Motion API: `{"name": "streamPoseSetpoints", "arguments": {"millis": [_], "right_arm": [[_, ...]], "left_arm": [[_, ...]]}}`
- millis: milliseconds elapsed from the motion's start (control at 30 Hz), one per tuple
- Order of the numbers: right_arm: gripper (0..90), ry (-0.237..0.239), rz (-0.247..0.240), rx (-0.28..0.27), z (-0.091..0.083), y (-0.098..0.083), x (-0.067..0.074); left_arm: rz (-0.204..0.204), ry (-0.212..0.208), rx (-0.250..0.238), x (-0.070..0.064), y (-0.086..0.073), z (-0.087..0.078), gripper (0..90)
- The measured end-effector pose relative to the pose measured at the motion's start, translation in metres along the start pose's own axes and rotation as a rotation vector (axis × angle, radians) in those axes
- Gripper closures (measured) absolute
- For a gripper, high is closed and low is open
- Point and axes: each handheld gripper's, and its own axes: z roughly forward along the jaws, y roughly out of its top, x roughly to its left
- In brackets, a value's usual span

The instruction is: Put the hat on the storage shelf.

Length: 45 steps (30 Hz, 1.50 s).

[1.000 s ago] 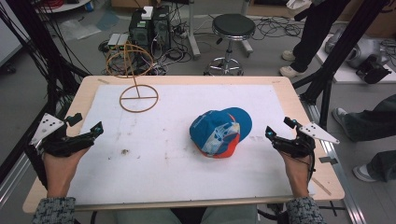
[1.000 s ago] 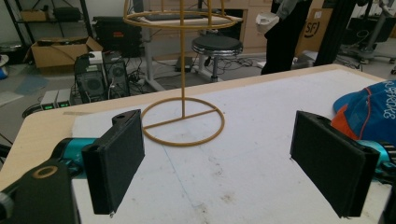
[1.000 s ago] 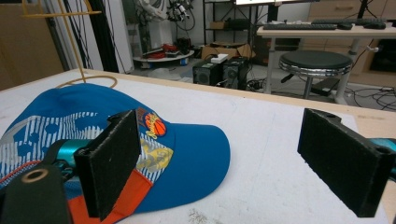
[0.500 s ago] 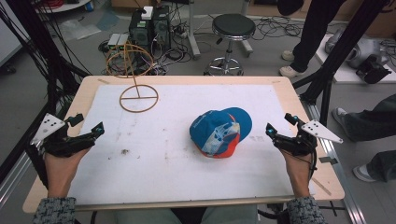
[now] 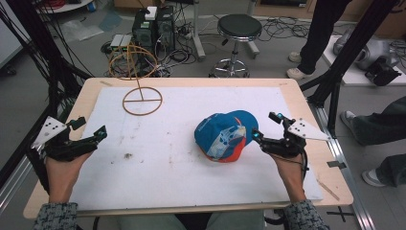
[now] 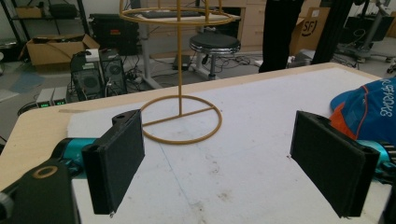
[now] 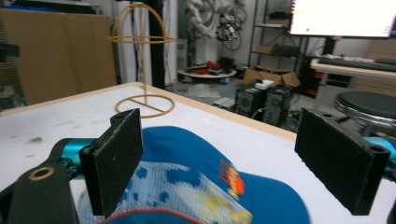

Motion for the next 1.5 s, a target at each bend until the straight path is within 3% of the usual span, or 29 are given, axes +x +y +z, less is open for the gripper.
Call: {"name": "streamPoseSetpoints", "arguments": {"millis": [400, 633, 900, 1200, 1500], "right_arm": [[15.3, 0.070, -0.040, 0.044, 0.052, 0.007, 0.015], [20.3, 0.106, -0.073, 0.144, 0.080, -0.004, 0.020], [26.9, 0.146, -0.107, 0.178, 0.098, -0.013, 0.023], [32.4, 0.150, -0.134, 0.218, 0.108, -0.020, 0.025], [48.9, 0.140, -0.174, 0.254, 0.111, -0.023, 0.022]], "left_arm": [[0.001, -0.006, -0.003, 0.000, 0.000, 0.000, 17.8], [-0.001, -0.007, -0.003, 0.000, 0.000, 0.000, 17.8], [0.000, -0.016, -0.007, -0.001, 0.001, 0.001, 17.9], [-0.005, -0.024, -0.012, -0.001, 0.001, 0.000, 17.9], [-0.011, -0.028, -0.013, -0.001, 0.001, 0.000, 18.0]]}}
